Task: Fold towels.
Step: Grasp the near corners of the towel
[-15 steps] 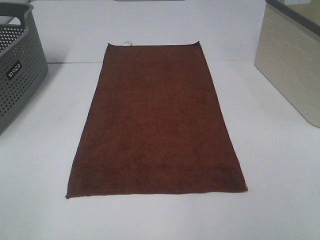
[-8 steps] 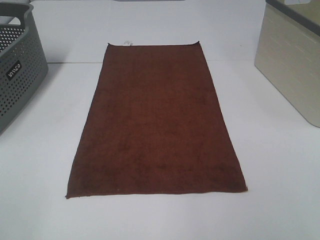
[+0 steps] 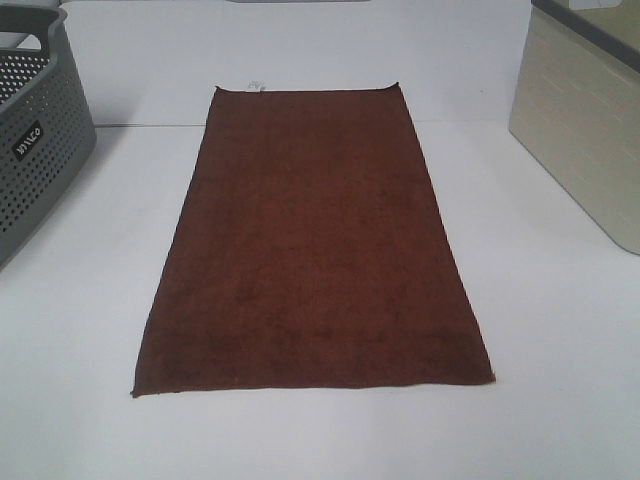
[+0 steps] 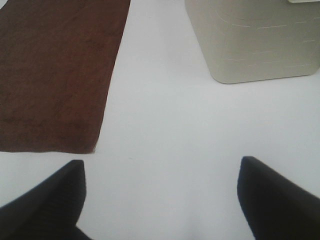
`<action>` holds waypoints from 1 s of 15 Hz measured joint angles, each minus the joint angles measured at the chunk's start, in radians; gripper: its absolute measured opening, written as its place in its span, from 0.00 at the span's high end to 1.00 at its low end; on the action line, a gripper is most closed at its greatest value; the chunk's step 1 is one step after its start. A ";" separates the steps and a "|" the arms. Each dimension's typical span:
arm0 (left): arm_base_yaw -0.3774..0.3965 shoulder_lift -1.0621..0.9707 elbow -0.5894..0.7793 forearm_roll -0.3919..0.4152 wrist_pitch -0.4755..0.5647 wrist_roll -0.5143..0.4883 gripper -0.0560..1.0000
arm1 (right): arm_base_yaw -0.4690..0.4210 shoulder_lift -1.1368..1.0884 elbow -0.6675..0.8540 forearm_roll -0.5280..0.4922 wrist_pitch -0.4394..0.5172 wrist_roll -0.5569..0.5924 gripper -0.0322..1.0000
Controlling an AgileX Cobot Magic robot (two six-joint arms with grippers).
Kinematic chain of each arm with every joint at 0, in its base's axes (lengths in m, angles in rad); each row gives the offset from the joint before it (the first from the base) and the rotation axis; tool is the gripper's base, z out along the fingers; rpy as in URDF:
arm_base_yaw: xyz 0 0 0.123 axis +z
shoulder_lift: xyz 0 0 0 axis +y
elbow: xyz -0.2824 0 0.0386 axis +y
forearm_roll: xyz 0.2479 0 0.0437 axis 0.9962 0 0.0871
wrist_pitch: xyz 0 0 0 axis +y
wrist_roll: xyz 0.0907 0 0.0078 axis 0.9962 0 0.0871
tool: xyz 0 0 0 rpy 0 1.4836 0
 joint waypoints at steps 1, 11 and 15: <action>0.000 0.000 0.000 0.000 0.000 0.000 0.20 | 0.000 0.000 0.000 0.000 0.000 0.000 0.21; 0.000 0.475 0.024 -0.209 -0.510 -0.001 0.24 | 0.000 0.507 -0.023 0.048 -0.183 0.000 0.23; 0.000 0.924 0.024 -0.427 -0.528 0.050 0.25 | 0.000 0.887 -0.023 0.220 -0.256 -0.026 0.23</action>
